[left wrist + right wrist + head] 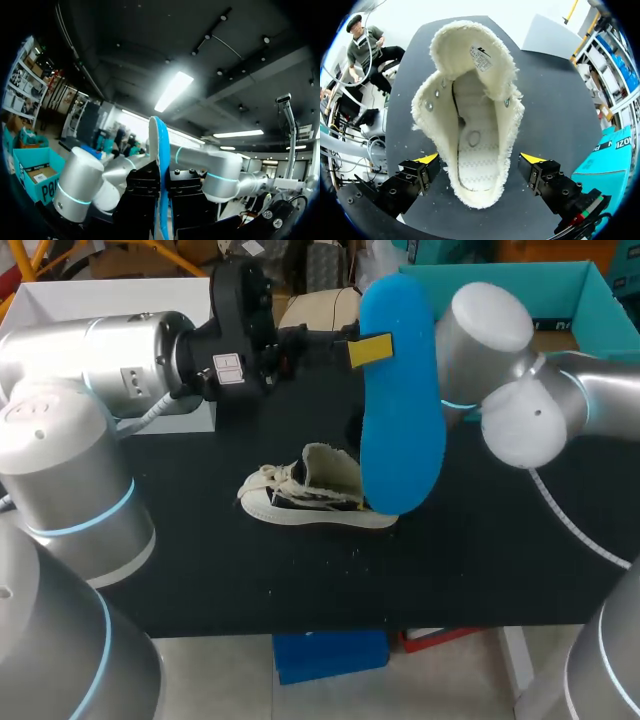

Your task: Take the shoe out of the shoebox, open the shoe tongue, remove and reinsert the insole, then place the shoe into the shoebox

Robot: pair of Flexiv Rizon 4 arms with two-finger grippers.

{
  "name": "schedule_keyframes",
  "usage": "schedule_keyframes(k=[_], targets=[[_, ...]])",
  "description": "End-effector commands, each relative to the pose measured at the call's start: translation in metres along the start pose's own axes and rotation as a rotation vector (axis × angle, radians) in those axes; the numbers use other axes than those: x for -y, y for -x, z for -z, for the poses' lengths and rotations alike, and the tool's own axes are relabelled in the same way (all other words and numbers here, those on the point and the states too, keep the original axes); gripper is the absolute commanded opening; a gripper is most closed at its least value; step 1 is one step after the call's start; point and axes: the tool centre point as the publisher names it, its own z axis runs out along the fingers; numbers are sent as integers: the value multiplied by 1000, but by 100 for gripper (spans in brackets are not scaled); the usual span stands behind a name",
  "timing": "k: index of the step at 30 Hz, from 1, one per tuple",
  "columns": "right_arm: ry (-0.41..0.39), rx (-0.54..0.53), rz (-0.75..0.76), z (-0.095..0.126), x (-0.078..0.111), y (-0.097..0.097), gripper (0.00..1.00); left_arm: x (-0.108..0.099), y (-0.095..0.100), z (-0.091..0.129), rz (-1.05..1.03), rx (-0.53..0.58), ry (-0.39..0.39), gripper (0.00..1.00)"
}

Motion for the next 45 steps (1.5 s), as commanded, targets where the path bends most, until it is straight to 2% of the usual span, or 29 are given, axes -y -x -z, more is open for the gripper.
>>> schedule_keyframes(k=[1, 5, 13, 15, 16, 29, 45], targets=[[132, -1, 13, -5, 10, -2, 100, -1, -1, -1, -1, 4, -1, 0], [230, 6, 6, -10, 14, -1, 100, -1, -1, -1, -1, 4, -1, 0], [378, 20, -18, -22, 26, -1, 100, -1, -1, -1, -1, 4, -1, 0], [453, 32, -21, -24, 28, -1, 100, -1, -1, -1, -1, 4, -1, 0], [466, 35, -23, -24, 30, -1, 100, -1, -1, -1, -1, 4, -1, 0], [572, 33, -28, -34, 45, -4, 100, -1, -1, -1, -1, 4, -1, 0], [604, 35, -42, -34, 57, -1, 100, -1, -1, -1, -1, 4, -1, 0]])
